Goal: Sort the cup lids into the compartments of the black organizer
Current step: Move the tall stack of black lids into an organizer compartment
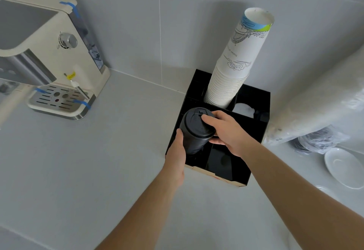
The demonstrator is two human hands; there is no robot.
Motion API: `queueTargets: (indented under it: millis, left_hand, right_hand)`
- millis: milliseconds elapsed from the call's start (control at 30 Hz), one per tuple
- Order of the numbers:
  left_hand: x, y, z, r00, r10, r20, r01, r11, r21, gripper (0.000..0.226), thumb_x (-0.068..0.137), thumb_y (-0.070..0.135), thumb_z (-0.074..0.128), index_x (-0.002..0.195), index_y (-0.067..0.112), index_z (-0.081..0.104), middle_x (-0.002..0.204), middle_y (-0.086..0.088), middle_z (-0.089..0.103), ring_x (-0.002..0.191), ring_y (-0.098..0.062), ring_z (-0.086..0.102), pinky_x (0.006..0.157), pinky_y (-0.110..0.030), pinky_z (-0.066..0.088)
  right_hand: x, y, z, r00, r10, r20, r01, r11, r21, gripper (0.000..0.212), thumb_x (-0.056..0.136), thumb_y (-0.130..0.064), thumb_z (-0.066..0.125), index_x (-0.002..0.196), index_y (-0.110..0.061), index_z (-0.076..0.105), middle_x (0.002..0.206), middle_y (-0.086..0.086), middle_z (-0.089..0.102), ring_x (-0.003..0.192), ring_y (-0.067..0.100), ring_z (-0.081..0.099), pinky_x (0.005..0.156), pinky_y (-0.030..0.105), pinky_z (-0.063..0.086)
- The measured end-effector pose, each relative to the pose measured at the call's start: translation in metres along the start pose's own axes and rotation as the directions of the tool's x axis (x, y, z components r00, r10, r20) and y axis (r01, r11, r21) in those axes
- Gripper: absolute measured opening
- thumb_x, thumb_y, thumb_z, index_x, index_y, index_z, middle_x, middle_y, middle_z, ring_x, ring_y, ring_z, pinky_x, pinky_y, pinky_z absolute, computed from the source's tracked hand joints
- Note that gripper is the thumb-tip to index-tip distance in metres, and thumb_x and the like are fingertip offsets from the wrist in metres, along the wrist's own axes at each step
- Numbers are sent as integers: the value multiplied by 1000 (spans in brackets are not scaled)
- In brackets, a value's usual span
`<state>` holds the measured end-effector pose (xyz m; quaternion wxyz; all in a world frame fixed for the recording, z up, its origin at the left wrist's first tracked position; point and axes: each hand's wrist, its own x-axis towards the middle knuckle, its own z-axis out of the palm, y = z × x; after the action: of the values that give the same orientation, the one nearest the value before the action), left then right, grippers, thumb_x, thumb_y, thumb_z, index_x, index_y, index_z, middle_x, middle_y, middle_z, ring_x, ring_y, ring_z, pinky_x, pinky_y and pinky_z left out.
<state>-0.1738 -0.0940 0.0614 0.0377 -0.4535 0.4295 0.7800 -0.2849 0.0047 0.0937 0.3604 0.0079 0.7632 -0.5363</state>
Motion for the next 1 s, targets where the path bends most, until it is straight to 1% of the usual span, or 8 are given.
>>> queueTargets:
  millis: [133, 267, 367, 467, 700, 767, 900, 1000]
  left_hand:
    - [6, 3, 1, 999, -17, 37, 18, 1000, -17, 57, 97, 59, 37, 145, 29, 43, 151, 4, 44, 141, -15, 34, 112, -32, 26]
    - [12, 2, 3, 999, -11, 36, 13, 999, -51, 55, 98, 58, 36, 143, 28, 46, 132, 7, 51, 127, -8, 43, 102, -25, 31]
    - [17, -1, 5, 1000, -28, 11, 29, 997, -77, 61, 87, 69, 44, 136, 34, 54, 138, 13, 54, 132, -12, 46, 115, -33, 30]
    - [20, 0, 6, 998, -51, 24, 53, 993, -104, 59, 89, 70, 38, 131, 34, 56, 133, 11, 56, 131, -13, 47, 117, -38, 30]
    - [26, -4, 5, 998, -56, -3, 55, 989, -140, 58, 87, 71, 41, 128, 34, 58, 140, 8, 55, 134, -16, 46, 117, -40, 29]
    - [27, -6, 7, 999, -32, 0, 32, 985, -167, 51, 90, 65, 43, 125, 32, 62, 130, 8, 62, 121, -11, 55, 108, -30, 38]
    - [25, -10, 14, 998, 35, 52, -25, 985, -173, 41, 101, 49, 31, 104, 31, 68, 84, 15, 76, 74, 2, 70, 57, -12, 51]
    - [25, -10, 15, 995, 87, 57, -76, 983, -169, 47, 102, 51, 26, 101, 30, 68, 80, 14, 77, 71, 3, 71, 52, -12, 52]
  right_hand:
    - [-3, 0, 2, 1000, -1, -8, 1, 1000, -31, 29, 92, -41, 65, 115, -24, 63, 116, -1, 71, 108, 18, 68, 77, 31, 55]
    - [-6, -3, 2, 1000, -23, -13, 22, 998, -56, 31, 92, -41, 65, 117, -23, 61, 113, -1, 70, 101, 14, 67, 71, 27, 53]
    - [-7, -4, 2, 1000, -28, -14, 27, 995, -94, 31, 93, -42, 64, 117, -22, 61, 112, 1, 71, 94, 14, 66, 81, 34, 57]
    - [-7, -4, 1, 999, -54, 3, 54, 988, -145, 32, 92, -43, 65, 117, -24, 62, 112, 3, 71, 102, 18, 68, 93, 41, 55]
    - [-7, -6, -2, 996, -62, 65, 72, 983, -170, 29, 93, -38, 66, 115, -19, 61, 109, 6, 73, 99, 17, 69, 85, 32, 57]
    - [-9, -1, -1, 997, -66, 45, 72, 984, -163, 29, 93, -39, 65, 116, -21, 61, 110, 4, 72, 97, 16, 68, 85, 33, 58]
    - [-10, 11, 4, 996, -87, -24, 81, 979, -185, 31, 88, -47, 66, 113, -29, 60, 113, -2, 70, 104, 16, 67, 98, 43, 55]
    - [-11, 17, 6, 995, -80, -56, 71, 986, -150, 25, 86, -48, 67, 105, -33, 59, 112, -3, 70, 104, 15, 67, 98, 43, 55]
